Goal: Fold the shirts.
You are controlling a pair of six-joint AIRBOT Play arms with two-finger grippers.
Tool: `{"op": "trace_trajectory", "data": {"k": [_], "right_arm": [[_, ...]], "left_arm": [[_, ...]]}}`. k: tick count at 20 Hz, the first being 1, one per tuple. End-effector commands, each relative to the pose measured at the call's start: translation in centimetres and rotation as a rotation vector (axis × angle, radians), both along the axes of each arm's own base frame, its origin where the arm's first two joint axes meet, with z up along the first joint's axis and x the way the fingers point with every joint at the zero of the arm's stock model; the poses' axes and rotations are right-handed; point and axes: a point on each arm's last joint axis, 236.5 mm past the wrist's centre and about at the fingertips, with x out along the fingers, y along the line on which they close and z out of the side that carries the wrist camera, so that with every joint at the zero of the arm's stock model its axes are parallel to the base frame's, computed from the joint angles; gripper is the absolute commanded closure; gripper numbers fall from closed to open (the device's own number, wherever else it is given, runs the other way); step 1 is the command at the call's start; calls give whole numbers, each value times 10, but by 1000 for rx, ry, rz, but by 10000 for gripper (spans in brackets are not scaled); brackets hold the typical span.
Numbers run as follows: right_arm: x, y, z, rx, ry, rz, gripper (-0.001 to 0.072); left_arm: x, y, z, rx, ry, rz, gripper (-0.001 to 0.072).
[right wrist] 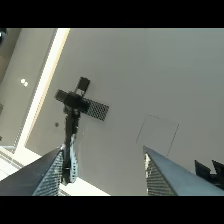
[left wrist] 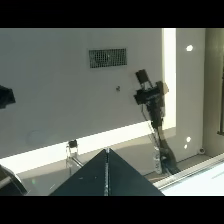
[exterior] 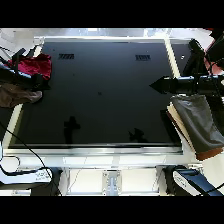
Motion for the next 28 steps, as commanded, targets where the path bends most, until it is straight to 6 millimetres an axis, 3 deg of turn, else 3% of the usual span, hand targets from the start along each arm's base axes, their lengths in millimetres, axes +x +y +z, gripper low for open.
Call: {"op": "trace_trajectory", "data": {"k": [1, 17, 20, 23, 25, 28], "right_arm": [[0, 0, 0, 0, 0, 1, 163], [3, -5, -2, -24, -9, -11, 163], [9, -10, -1, -38, -30, -32, 163], [13, -11, 1, -35, -46, -44, 163], [14, -11, 2, -34, -50, -47, 163], [13, -11, 2, -33, -48, -46, 163]], "left_arm": [[0, 0, 0, 0, -1, 0, 698], [5, -2, 1, -12, -19, 4, 697], [25, 18, -4, 28, -71, 73, 698], [33, 30, -15, 62, -69, 96, 698], [56, 63, -22, 155, -144, 178, 698], [77, 110, -12, 203, -234, 341, 698]]}}
